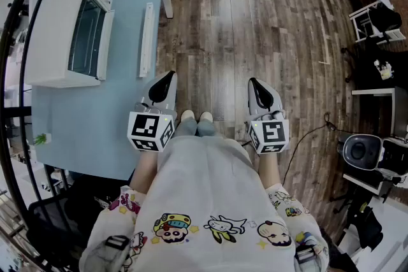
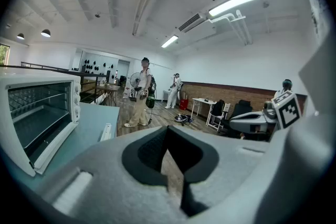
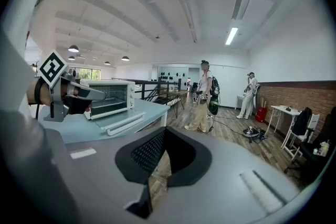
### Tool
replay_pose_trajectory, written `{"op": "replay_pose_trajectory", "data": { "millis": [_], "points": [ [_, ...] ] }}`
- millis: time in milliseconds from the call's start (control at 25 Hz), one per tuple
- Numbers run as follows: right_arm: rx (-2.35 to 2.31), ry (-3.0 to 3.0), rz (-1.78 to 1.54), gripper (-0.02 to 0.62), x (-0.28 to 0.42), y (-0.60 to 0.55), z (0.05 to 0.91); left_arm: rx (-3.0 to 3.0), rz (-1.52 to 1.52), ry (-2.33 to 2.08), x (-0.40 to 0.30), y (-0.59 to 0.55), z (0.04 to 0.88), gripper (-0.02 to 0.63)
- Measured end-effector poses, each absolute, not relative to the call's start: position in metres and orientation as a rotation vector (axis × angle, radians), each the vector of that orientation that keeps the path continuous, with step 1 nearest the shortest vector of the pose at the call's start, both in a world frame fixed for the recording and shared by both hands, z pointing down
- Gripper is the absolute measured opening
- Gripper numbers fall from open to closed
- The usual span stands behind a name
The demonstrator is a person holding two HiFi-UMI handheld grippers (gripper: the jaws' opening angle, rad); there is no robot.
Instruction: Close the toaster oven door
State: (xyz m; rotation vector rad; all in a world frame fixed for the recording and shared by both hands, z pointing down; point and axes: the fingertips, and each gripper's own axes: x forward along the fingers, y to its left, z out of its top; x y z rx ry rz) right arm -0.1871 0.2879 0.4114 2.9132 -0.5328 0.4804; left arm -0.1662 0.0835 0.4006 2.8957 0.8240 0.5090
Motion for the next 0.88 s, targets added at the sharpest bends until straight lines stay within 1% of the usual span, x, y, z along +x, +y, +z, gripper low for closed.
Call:
{"op": "replay_pose_trajectory", "data": {
  "millis": [480, 880],
  "points": [
    [2.957, -0.505, 0.457, 0.012, -0.184, 0.330, 0.415, 2.943, 0.491, 0.715, -0.159, 0.100, 0.402, 0.005],
    [2.971, -0.586, 0.435, 0.075, -0.175, 0.344, 0.413, 2.973, 0.457, 0.663, -0.160, 0.114, 0.397, 0.041]
  ]
}}
